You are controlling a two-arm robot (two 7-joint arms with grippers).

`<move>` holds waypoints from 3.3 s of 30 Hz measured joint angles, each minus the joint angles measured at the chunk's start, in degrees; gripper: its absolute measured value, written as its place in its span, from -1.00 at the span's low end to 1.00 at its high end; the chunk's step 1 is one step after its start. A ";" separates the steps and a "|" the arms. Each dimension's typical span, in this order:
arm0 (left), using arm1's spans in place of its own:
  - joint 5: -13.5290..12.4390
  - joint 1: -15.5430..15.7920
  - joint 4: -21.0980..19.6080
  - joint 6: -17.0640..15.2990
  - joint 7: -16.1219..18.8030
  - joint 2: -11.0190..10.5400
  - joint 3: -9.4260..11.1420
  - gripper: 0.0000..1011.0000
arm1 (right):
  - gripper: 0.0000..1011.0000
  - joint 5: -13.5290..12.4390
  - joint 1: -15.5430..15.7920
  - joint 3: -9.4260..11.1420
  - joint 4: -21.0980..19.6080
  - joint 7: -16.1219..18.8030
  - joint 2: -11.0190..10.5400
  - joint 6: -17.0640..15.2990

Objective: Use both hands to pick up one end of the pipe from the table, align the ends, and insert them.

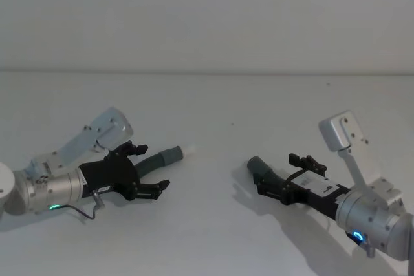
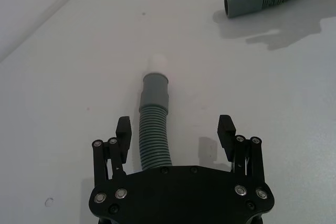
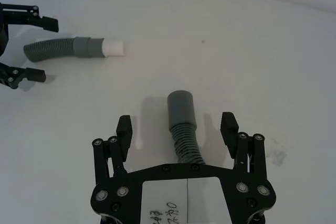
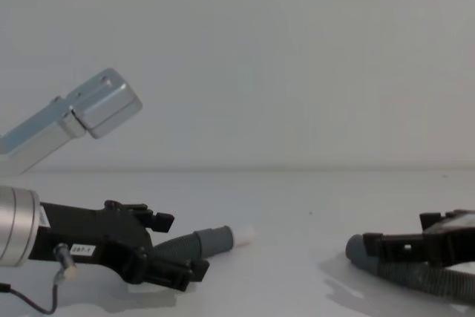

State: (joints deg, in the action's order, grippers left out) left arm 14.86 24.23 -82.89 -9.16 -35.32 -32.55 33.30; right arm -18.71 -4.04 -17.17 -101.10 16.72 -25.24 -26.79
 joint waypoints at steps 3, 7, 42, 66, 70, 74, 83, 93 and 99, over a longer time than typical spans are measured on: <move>-0.23 -0.16 -0.09 -0.04 0.13 0.05 0.02 0.98 | 0.98 -0.21 -0.20 -0.44 0.46 0.24 -0.11 -0.44; -0.47 -0.27 -0.12 -0.17 0.25 0.17 0.02 0.98 | 0.98 -0.27 -0.35 -0.84 0.85 0.46 -0.34 -0.90; 3.06 -1.05 1.07 -7.03 2.70 2.42 -3.20 0.98 | 0.98 -1.33 -2.38 -1.99 4.80 1.14 0.40 -2.29; 4.76 0.79 3.51 -9.82 1.32 2.54 -2.33 0.98 | 0.54 -2.50 -3.13 -2.02 6.14 0.71 0.68 -2.21; 4.82 0.90 3.65 -9.94 1.25 2.55 -2.26 0.98 | 0.27 -2.57 -3.18 -2.02 6.20 0.68 0.70 -2.19; 4.85 0.96 3.73 -10.02 1.22 2.55 -2.22 0.98 | 0.07 -2.62 -3.20 -2.02 6.23 0.67 0.72 -2.17; 4.92 1.03 3.85 -10.15 1.12 2.55 -2.14 0.90 | -0.50 -2.68 -3.24 -2.02 6.29 0.63 0.73 -2.16; 4.94 1.08 3.92 -10.21 1.09 2.55 -2.10 0.80 | -0.50 -2.71 -3.27 -2.02 6.33 0.63 0.73 -2.16; 4.94 1.11 3.95 -10.23 1.08 2.55 -2.10 0.74 | -0.50 -2.70 -3.27 -2.02 6.33 0.62 0.73 -2.16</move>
State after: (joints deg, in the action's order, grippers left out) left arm 19.81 25.34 -78.94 -19.39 -34.24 -30.00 31.20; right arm -21.41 -7.31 -19.19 -94.77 17.35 -24.51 -28.95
